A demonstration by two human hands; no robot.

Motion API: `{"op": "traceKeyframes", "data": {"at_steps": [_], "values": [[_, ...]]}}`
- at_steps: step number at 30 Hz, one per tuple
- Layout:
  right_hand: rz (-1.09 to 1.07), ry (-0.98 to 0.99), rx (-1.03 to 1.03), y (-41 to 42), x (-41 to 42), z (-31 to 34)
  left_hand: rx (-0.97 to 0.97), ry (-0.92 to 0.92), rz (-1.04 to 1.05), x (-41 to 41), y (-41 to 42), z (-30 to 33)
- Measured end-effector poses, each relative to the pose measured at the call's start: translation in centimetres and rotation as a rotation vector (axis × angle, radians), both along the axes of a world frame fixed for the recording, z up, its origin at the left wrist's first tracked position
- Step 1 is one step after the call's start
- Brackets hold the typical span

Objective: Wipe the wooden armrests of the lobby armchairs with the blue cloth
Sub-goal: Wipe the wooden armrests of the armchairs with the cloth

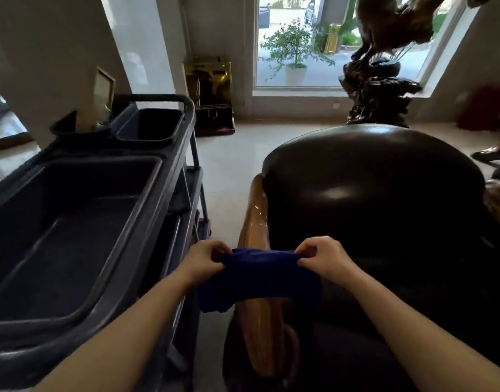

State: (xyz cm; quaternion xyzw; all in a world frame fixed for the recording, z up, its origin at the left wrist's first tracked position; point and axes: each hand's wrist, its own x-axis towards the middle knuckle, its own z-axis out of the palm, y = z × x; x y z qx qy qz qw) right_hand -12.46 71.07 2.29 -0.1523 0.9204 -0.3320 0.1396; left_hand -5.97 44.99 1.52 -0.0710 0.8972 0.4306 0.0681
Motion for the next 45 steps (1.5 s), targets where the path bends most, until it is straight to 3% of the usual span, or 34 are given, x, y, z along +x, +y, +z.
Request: {"op": "traceKeyframes", "data": {"at_steps": [17, 22, 27, 31, 37, 45], "values": [[-0.032, -0.346, -0.034, 0.4, -5.2, -29.0, 0.017, -0.248, 0.012, -4.1, 0.2, -28.3], [-0.096, -0.241, -0.08, -1.2, -8.1, -30.4, -0.007, -0.179, -0.009, -7.5, -1.3, -30.0], [-0.468, 0.434, 0.002, -3.4, -4.9, -32.3, -0.335, 0.369, 0.262, -6.5, 1.7, -32.0], [-0.283, 0.338, 0.055, -7.2, -0.6, -36.8, -0.524, 0.358, 0.004, -4.6, 6.7, -36.7], [-0.323, 0.23, 0.197, -9.8, -3.7, -38.7, -0.495, 0.292, 0.104, -7.3, 7.7, -39.7], [-0.202, 0.23, 0.135, -11.5, -12.0, -36.6, -0.426, 0.216, 0.116, -15.5, 5.3, -36.4]]}}
